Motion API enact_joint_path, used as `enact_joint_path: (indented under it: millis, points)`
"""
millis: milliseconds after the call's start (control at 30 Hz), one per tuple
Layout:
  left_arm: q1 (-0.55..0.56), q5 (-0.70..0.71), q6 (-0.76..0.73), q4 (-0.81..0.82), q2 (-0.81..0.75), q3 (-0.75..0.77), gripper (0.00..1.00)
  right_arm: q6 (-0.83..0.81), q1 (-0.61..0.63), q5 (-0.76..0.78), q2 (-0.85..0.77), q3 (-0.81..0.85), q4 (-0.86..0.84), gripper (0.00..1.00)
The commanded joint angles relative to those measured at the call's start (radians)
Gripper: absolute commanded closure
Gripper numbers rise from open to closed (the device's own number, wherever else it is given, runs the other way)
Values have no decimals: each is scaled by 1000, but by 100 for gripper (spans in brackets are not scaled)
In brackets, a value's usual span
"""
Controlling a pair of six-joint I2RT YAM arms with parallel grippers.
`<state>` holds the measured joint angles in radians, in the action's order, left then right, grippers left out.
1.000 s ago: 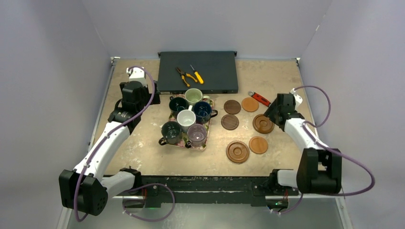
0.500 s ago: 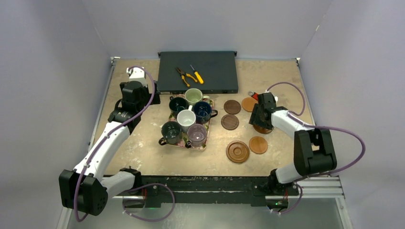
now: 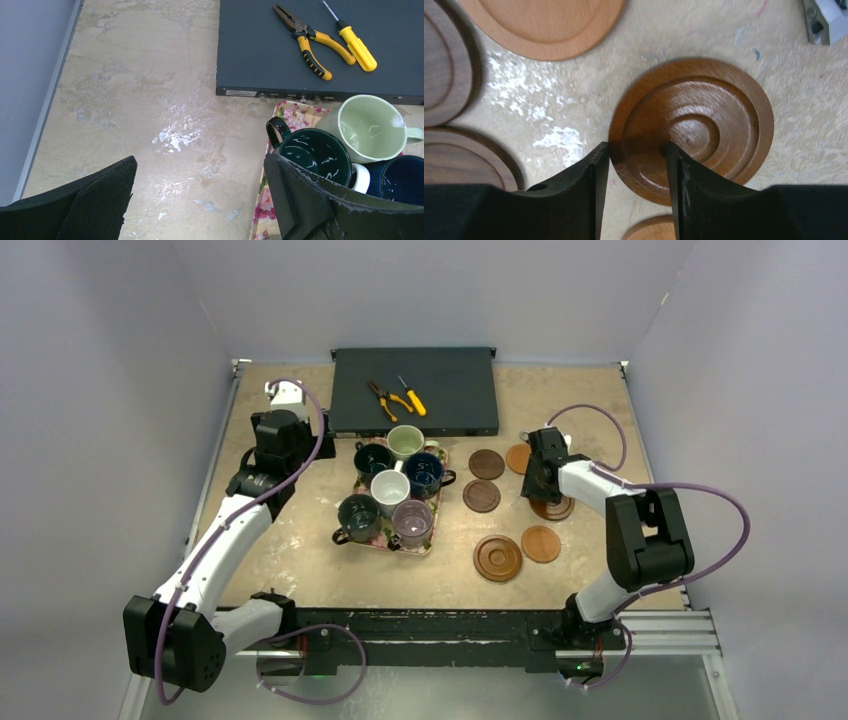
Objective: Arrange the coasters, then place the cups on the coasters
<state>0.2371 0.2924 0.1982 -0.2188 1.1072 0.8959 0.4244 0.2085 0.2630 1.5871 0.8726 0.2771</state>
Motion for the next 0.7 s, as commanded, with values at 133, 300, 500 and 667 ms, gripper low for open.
enact_joint_path:
  millis: [133, 300, 500, 667]
  points:
    - [6, 11, 0, 11, 4, 38, 1, 9, 2, 43, 58, 32, -20, 61]
    - [6, 14, 0, 10, 6, 37, 0, 6, 0, 43, 80, 49, -55, 68]
    - [5, 17, -1, 9, 13, 37, 1, 7, -19, 78, 109, 68, -88, 74]
    - [6, 18, -1, 9, 18, 38, 1, 2, -60, 48, 96, 65, -121, 76]
